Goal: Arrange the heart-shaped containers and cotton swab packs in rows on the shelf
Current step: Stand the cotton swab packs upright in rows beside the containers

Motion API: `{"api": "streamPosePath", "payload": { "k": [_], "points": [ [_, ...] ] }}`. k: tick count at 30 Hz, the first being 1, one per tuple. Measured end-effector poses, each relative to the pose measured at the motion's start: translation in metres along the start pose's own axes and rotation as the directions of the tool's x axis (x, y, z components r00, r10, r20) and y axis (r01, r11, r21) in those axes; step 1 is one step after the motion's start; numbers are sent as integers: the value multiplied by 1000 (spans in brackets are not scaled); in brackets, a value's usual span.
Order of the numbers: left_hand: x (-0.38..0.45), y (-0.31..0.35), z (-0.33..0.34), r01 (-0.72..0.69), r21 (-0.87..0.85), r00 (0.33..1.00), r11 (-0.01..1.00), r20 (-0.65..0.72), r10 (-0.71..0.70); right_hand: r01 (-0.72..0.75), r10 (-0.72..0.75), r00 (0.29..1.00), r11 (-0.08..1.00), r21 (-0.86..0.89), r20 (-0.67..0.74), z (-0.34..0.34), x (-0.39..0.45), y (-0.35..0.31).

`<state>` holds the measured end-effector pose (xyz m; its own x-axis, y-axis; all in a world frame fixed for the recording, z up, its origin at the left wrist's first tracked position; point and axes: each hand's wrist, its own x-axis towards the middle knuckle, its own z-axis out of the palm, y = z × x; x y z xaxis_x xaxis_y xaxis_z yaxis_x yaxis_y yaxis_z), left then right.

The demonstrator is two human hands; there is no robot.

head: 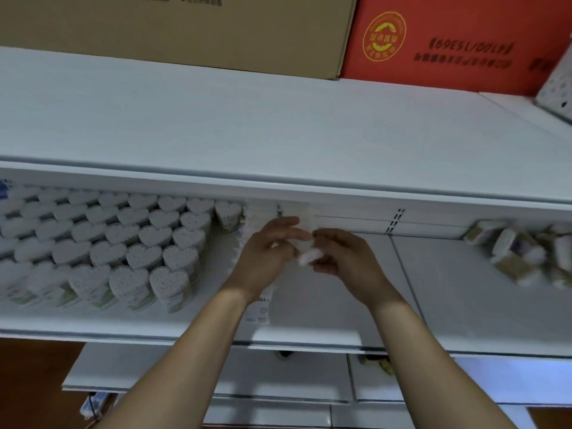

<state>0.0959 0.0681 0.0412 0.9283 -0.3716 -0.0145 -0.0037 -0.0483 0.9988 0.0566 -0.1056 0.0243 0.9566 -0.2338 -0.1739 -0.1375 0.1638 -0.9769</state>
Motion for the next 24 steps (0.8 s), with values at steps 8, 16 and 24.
{"api": "streamPosePath", "payload": {
  "k": [8,16,24],
  "points": [
    [9,-24,12,65,-32,990,997,-125,-68,170,-174,983,983,-63,-59,-5,-9,15],
    [12,-19,6,-48,380,996,924,-46,71,344,-355,933,832,-435,60,-16,-3,7],
    [5,-35,-35,-102,904,983,415,28,182,357,-494,868,542,-761,55,-20,25,52]
  ]
}}
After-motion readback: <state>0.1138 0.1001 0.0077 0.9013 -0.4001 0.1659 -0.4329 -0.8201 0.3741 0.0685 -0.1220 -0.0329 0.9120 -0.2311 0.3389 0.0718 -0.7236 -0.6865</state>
